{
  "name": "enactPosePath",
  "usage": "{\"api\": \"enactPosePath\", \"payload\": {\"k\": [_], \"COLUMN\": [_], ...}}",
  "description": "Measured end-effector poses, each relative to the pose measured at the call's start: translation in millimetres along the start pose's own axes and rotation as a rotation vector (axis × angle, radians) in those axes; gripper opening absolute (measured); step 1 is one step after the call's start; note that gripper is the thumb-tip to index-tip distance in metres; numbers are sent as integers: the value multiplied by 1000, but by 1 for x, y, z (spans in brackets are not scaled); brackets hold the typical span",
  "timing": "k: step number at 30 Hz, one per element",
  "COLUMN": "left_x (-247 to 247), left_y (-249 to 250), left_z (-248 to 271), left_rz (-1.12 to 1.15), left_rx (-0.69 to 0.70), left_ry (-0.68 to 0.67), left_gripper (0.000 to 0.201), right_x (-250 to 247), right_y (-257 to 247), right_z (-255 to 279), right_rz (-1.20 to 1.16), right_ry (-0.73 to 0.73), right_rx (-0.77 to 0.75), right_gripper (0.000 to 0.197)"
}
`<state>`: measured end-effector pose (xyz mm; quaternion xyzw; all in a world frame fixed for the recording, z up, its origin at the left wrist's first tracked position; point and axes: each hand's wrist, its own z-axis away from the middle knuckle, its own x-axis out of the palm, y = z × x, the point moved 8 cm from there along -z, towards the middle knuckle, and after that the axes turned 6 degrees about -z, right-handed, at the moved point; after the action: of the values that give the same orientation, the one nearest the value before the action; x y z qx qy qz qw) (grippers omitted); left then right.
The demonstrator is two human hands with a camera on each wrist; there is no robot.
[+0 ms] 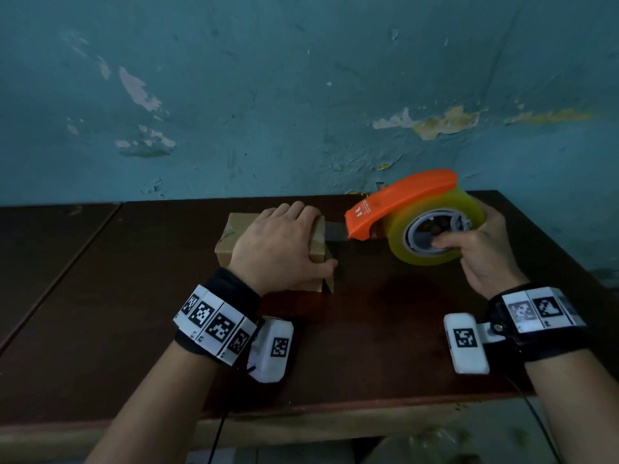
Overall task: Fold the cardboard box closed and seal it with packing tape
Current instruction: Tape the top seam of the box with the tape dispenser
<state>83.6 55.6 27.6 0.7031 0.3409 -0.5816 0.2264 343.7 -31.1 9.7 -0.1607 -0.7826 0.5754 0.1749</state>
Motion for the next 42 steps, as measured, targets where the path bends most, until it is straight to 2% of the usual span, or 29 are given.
{"api": "enactPosePath", "payload": {"k": [4,9,11,16,20,27,31,34,37,39,42], "left_x": [1,1,1,0,1,1,2,2,2,2,2], "left_y": [-2,-3,-3,-2,-1,-1,-3,-4,-4,-4,-4], "left_z": [0,0,-1,0,1,1,2,2,1,2,2], "left_rz": [6,12,17,13,8,-2,-13,-13,-11,-14,-14], "left_rx": [0,5,4,2,7,14,18,12,12,14,15], "left_ry": [1,-1,-4,0,3,-4,-13,-17,-14,-7,-2], "left_gripper": [81,82,82,82,82,84,84,84,84,84,84], "right_x": [-2,0,3,18,25,41,34,17,12,5,-15], "right_y": [-1,-6,-14,-31,-34,-42,-35,-31,-30,-27,-10], "right_z": [-1,-3,-3,0,-1,0,1,2,2,0,-4], "right_rz": [26,162,236,425,539,678,923,816,788,716,464], "right_ry": [-6,-26,-41,-101,-120,-125,-90,-18,27,115,309], "right_rx": [-5,4,-36,-142,-154,-233,-229,-160,-159,-132,12], "right_gripper": [52,58,58,47,43,47,35,36,32,24,23]}}
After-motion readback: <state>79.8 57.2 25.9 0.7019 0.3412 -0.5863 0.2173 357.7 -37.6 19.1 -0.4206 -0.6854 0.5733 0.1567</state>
